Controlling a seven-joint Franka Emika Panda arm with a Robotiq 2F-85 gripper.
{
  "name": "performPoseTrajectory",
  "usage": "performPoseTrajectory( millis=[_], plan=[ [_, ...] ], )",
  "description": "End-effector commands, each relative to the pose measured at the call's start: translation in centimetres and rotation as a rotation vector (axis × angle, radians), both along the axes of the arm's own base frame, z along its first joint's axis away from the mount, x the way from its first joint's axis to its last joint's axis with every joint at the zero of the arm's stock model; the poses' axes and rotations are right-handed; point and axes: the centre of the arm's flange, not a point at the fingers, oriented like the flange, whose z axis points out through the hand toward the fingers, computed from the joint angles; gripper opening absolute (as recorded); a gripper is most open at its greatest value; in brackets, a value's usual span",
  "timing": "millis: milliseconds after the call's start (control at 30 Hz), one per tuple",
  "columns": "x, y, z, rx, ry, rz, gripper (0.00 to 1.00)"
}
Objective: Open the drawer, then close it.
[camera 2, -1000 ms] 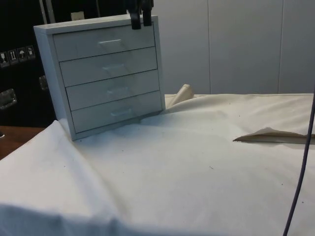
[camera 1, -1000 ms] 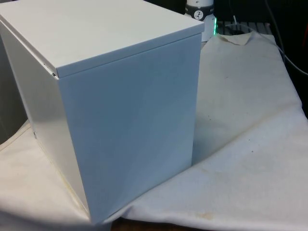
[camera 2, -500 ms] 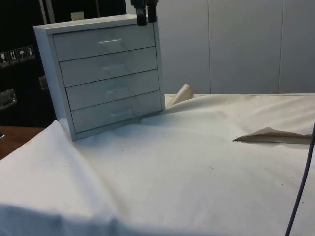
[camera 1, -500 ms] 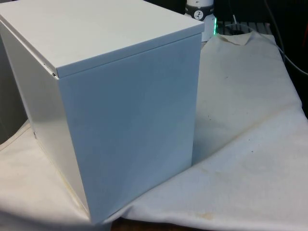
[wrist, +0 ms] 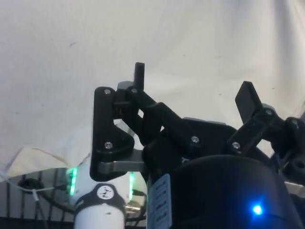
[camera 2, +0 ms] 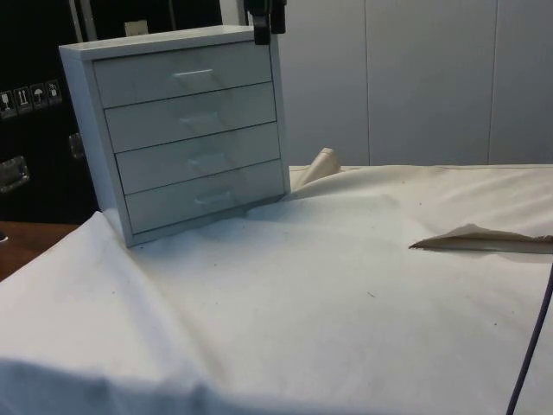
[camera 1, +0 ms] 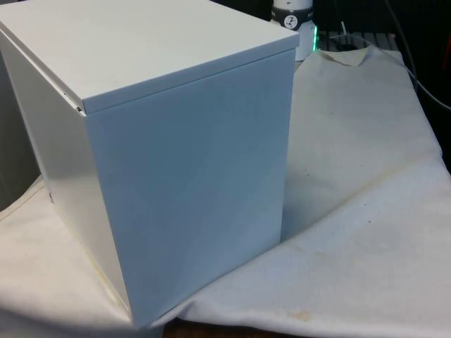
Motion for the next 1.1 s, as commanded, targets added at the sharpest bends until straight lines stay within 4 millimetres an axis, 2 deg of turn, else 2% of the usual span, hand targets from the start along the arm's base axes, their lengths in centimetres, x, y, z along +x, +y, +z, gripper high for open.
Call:
performPoseTrajectory(
  millis=[0, 433, 1067],
  plan=[
    [-0.1, 0.1, 0.0, -0.015, -0.008, 0.002, 1.0],
    [-0.6, 1.7, -0.1, -0.112, -0.075, 0.013, 1.0],
    [-1.3, 4.8, -1.4, -0.247, -0.146, 0.041, 1.0]
  ],
)
